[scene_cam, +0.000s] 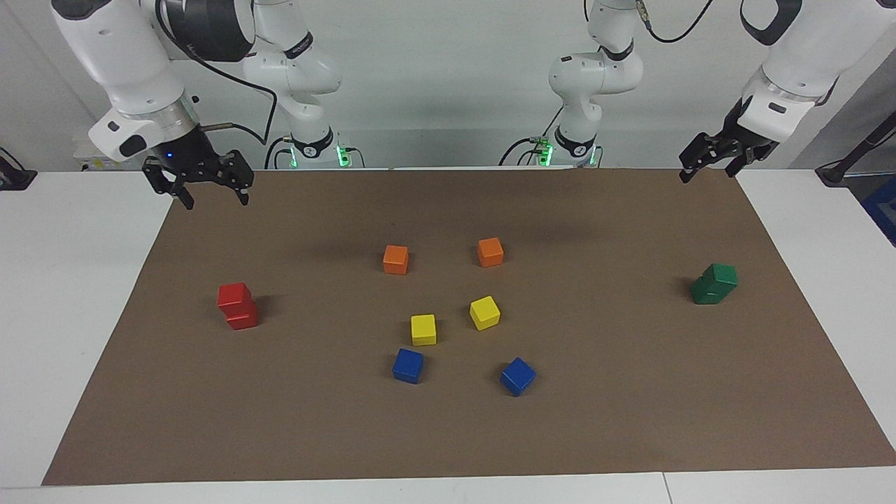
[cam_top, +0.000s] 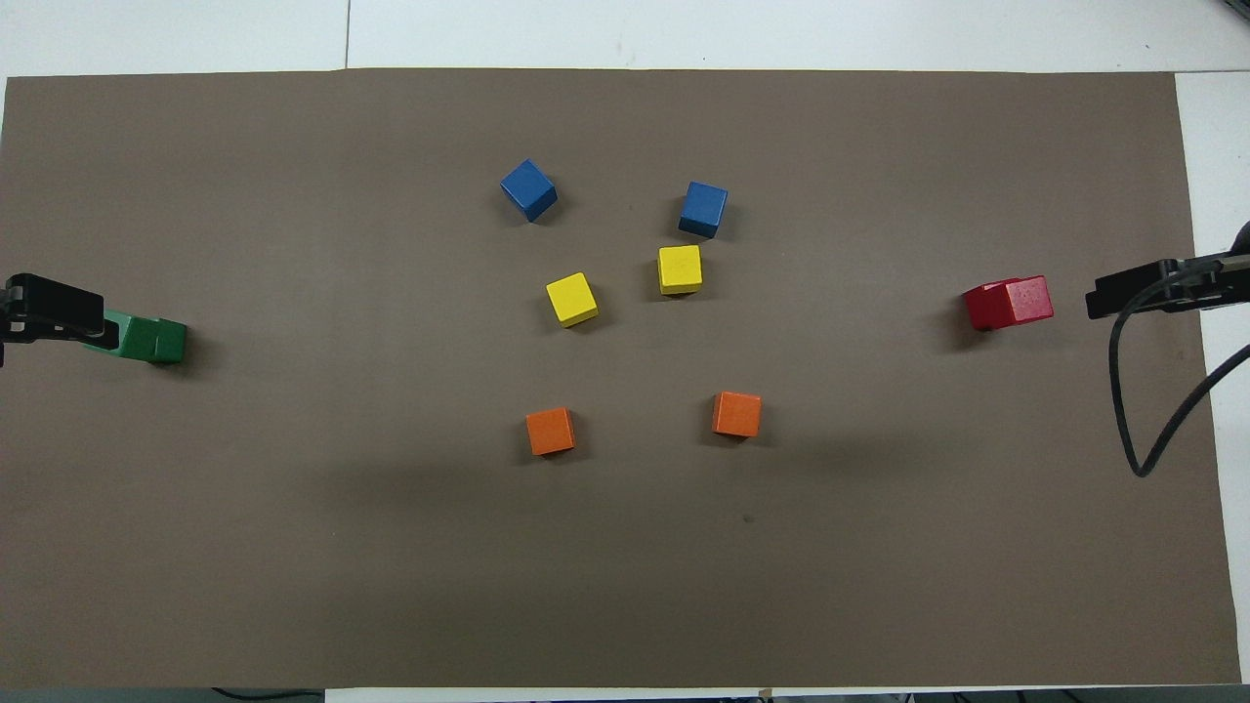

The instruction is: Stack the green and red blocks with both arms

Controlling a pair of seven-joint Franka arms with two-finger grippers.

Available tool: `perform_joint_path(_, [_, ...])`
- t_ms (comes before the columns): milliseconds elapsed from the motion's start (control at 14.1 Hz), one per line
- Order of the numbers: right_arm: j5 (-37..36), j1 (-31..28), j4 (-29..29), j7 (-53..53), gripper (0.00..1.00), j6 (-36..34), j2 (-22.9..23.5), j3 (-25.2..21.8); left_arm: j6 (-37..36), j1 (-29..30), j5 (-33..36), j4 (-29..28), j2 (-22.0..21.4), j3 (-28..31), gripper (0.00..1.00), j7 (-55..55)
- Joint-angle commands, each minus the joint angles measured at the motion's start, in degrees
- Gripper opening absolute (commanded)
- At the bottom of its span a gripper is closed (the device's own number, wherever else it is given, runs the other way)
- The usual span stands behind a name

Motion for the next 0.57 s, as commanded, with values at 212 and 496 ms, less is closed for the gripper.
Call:
perform_joint_path(212, [-1.03, -0.31, 4.75, 2.73, 1.00, -2.62, 3.02, 0.37, 2.37, -0.80, 0.84, 1.90, 1.12, 0.60, 1.00, -0.66])
perform_joint_path(496, [-0.95, -0.13, 4.67, 3.43, 1.00, -2.62, 3.11, 0.46, 2.55, -1.15, 0.84, 1.90, 1.21, 0.60, 1.00, -0.66])
